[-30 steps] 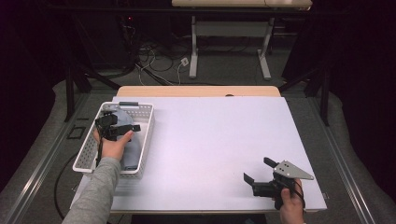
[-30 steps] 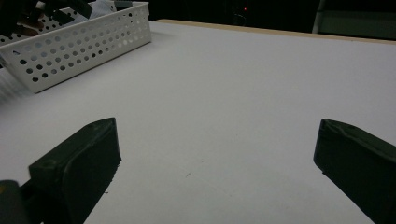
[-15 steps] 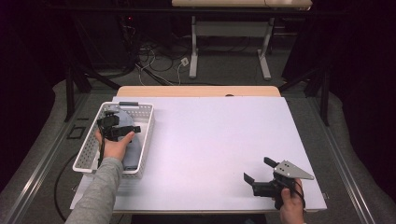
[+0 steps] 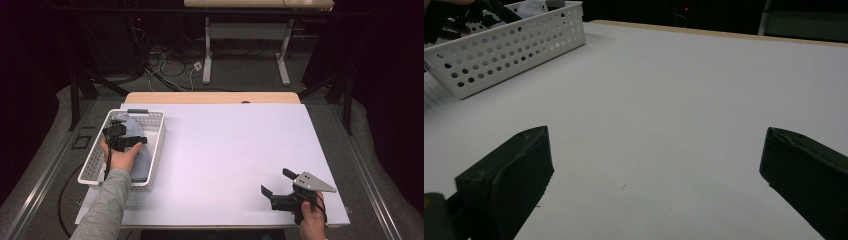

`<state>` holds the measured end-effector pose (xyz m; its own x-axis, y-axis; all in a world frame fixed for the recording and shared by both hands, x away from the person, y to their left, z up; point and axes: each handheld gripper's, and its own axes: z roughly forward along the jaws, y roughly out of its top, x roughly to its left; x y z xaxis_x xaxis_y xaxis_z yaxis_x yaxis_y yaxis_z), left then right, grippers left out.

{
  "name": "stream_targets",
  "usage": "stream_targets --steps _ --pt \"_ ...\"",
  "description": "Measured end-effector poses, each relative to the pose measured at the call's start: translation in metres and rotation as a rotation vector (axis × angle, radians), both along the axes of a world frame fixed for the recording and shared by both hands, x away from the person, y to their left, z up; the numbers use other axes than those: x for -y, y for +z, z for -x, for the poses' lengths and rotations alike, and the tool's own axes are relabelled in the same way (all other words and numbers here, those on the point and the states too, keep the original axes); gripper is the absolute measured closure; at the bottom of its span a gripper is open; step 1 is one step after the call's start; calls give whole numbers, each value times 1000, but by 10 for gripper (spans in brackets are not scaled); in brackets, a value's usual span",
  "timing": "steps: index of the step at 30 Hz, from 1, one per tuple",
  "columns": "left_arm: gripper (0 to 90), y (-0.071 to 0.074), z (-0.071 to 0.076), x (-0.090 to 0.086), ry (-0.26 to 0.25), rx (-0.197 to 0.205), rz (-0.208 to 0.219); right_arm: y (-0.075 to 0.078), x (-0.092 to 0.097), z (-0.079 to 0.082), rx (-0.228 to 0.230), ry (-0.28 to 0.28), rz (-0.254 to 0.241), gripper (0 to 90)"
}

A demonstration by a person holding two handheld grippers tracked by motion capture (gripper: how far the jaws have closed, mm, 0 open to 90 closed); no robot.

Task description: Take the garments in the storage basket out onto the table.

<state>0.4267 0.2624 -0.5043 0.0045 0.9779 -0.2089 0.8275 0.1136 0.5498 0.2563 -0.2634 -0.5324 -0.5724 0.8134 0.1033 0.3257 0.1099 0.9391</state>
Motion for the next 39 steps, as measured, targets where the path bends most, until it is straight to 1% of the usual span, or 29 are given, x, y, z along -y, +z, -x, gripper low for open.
stream_targets --steps 3,4,7,8,10,15,21,23,24,29,32,33,34,35,38,39 --pt "145 -4 0 -4 14 -19 6 0 0 0 0 1 0 4" --pt "145 -6 0 -6 17 -26 17 0 0 0 0 1 0 4" --pt "131 -12 0 -11 40 -49 85 0 0 0 0 1 2 4" --pt "131 -14 0 -13 40 -49 94 0 0 0 0 1 2 4" --pt "130 -16 0 -14 43 -48 100 -1 0 0 -2 1 3 4" --pt "142 -16 0 -13 33 -62 92 -1 0 0 -3 1 3 5" --pt "161 -18 -2 -11 26 -57 93 -1 0 0 -4 2 3 4" --pt "188 -18 -2 -11 19 -59 89 -1 0 0 -4 2 3 5" --pt "188 -18 -2 -10 17 -60 91 -1 0 0 -3 3 3 5" --pt "267 -18 -1 -10 3 -55 84 -1 0 -1 -2 3 6 6" --pt "334 -17 -1 -10 -15 -56 83 -1 0 -1 0 4 3 6" --pt "391 -16 -1 -11 -23 -59 87 -1 -1 -1 -4 4 1 6" --pt "428 -16 -1 -11 -23 -59 87 -1 -1 -1 -4 4 1 6" --pt "428 -16 0 -11 -27 -56 89 -1 -1 -1 -4 4 1 6" --pt "490 -15 0 -11 -35 -55 90 -1 -1 -1 -6 4 3 6" --pt "529 -15 0 -11 -41 -54 93 -1 -1 -1 -5 4 3 6"
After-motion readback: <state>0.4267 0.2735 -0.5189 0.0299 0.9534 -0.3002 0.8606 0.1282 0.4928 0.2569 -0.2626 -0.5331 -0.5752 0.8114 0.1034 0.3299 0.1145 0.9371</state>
